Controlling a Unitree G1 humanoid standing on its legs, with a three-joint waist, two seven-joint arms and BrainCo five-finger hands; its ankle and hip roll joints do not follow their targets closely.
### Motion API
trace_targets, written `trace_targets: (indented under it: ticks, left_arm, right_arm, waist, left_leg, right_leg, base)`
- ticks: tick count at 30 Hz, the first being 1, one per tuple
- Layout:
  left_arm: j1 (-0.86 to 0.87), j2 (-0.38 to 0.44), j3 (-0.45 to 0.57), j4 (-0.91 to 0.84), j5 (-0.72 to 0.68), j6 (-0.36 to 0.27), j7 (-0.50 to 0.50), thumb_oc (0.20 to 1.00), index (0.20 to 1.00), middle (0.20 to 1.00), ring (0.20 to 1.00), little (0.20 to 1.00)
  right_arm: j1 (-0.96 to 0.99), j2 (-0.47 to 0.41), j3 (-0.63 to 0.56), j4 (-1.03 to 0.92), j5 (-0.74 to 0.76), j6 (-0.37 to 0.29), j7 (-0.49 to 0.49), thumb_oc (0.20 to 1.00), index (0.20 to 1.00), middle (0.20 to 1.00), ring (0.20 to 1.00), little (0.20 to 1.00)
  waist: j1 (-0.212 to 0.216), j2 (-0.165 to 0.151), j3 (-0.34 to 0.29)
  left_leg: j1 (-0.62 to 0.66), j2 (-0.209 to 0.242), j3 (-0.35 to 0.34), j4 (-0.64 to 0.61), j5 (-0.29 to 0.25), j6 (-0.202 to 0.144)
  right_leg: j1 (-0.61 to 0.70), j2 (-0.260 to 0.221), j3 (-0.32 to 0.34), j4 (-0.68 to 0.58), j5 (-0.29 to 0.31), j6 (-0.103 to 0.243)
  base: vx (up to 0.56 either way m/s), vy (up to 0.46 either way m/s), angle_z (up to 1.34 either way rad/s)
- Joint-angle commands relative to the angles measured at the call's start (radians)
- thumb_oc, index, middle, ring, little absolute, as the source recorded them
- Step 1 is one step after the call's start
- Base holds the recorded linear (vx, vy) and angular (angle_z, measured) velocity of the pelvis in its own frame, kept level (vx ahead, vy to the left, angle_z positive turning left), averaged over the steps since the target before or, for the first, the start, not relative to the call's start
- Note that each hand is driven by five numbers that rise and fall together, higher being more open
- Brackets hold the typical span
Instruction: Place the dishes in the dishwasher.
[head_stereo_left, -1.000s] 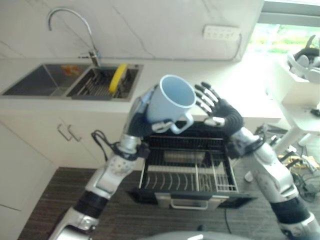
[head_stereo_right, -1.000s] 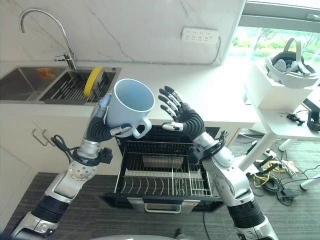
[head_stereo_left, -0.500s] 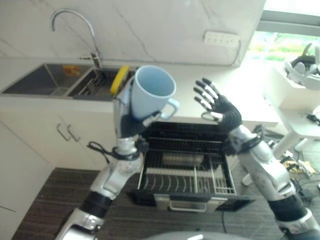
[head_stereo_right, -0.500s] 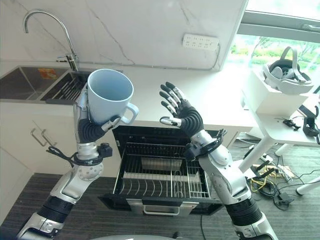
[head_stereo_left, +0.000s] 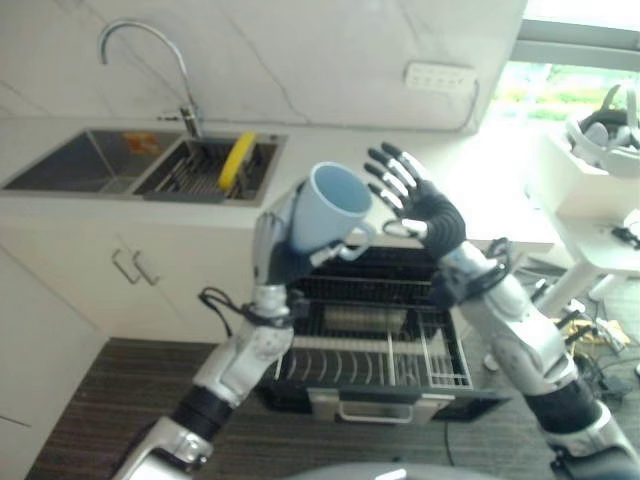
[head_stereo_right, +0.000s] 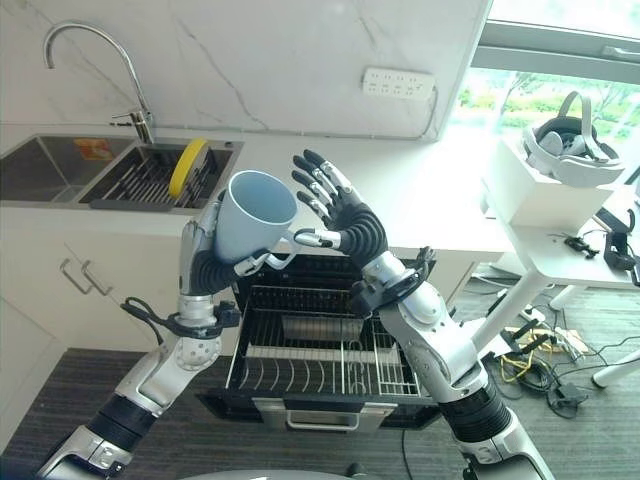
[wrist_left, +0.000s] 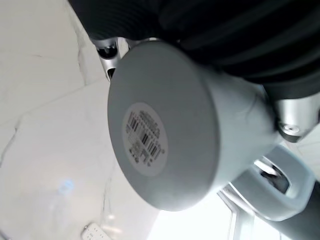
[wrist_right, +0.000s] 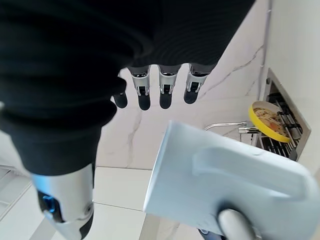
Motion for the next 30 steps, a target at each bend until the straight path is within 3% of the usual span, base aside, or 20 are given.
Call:
trace_targets:
  ticks: [1,11,30]
  left_arm:
    - [-0.120,0.029,-0.019,0.028,0.024,-0.029,0.014,0.200,0.200,0.200,0.200,0.200]
    - [-0.145,0.032,-0.053,0.025,0.063,-0.040,0.024,0.200,0.200,0.200,0.200,0.200]
    - [-0.159,0.019,-0.072,0.045,0.062,-0.014,0.039,0.200,0.200,0.200,0.200,0.200]
  right_arm:
    - [-0.092,0.021,-0.016,-0.030,0.007,-0.021,-0.017,1.000,1.000,1.000,1.000,1.000]
    - [-0.122,0.043,0.014,0.021,0.028,0.028,-0.037,1.000,1.000,1.000,1.000,1.000]
    - [-0.137,0.052,0.048,0.032,-0.042,0.043,-0.027,1.000,1.000,1.000,1.000,1.000]
  waist:
    - [0.023,-0.015,0.008]
    - [0.030,-0.016,0.003]
    - [0.032,-0.018,0.004]
  left_leg:
    - [0.016,0.013,0.081,0.007,-0.107,-0.002]
    - [0.017,0.012,0.075,0.007,-0.106,-0.002]
    - [0.016,0.011,0.074,0.007,-0.104,-0.001]
  right_leg:
    - [0.059,-0.062,-0.010,0.013,-0.116,0.080]
    - [0.065,-0.062,-0.014,0.014,-0.119,0.080]
    - [0.068,-0.062,-0.010,0.011,-0.119,0.079]
  base:
    - [0.00,0.000,0.00]
    - [0.00,0.000,0.00]
    - [0.00,0.000,0.00]
